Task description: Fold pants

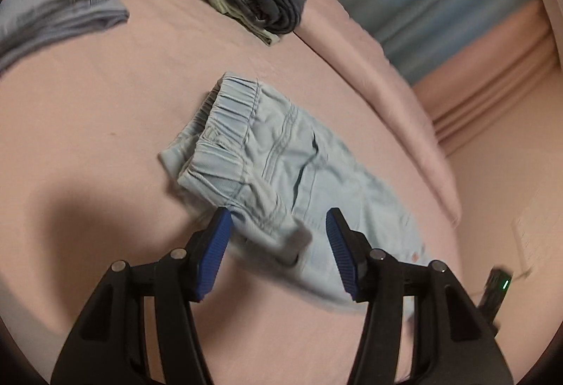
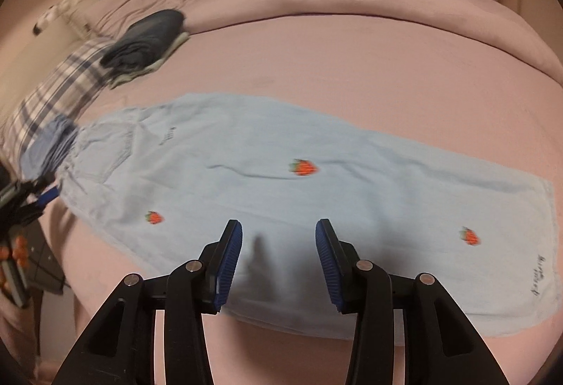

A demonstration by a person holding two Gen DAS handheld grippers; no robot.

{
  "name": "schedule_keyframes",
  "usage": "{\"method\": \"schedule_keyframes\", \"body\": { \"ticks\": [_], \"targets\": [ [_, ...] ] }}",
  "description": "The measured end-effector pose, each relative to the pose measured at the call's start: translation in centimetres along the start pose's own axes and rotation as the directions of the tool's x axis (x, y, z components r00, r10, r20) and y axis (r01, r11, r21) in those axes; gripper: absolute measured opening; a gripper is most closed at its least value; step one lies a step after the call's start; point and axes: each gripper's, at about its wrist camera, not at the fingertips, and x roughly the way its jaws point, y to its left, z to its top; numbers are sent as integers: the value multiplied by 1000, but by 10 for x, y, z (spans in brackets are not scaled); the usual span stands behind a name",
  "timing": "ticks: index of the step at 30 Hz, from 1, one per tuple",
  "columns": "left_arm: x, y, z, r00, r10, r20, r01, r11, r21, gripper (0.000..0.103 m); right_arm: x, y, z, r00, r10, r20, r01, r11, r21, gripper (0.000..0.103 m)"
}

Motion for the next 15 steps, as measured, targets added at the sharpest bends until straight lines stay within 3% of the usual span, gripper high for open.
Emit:
{"method": "schedule_keyframes", "body": {
  "ticks": [1, 2, 4, 6, 9, 11, 12, 14, 15],
  "targets": [
    [8, 3, 4, 1000, 16, -15, -17, 999, -35, 40, 2, 6, 0, 1000, 13, -3, -13, 1000, -10, 44],
    [14, 4, 7, 999, 36, -29, -38, 997, -70, 32, 4, 8, 0, 1000, 18, -10, -18, 1000, -18, 44],
    [22, 15, 11, 999, 24, -32, -28, 991, -133, 21, 7, 12, 0, 1000, 11, -19, -12, 999, -37, 44],
    [20, 13, 14, 998, 65, -2, -65, 990, -127, 11, 9, 17, 1, 1000, 19, -21, -20, 999, -50, 44],
    [6, 6, 23, 993, 81, 91, -71, 992, -106, 11, 12, 20, 2, 999, 12, -34, -15, 998, -64, 44],
    [7, 2, 30, 994, 83, 76, -79, 995, -54, 12, 15, 21, 1, 999, 21, -45, -25, 997, -72, 44],
    [11, 2, 31, 990, 134, 50, -133, 991, -27, 14, 19, 20, -1, 998, 25, -65, -30, 997, -77, 44],
    [25, 8, 29, 967, 254, -18, -254, 967, 27, 25, 39, 16, -9, 983, 12, -181, -31, 995, -99, 46],
    [26, 11, 28, 951, 307, -27, -306, 951, 42, 44, 37, 15, -10, 986, 13, -168, -33, 992, -119, 48]
  ]
}}
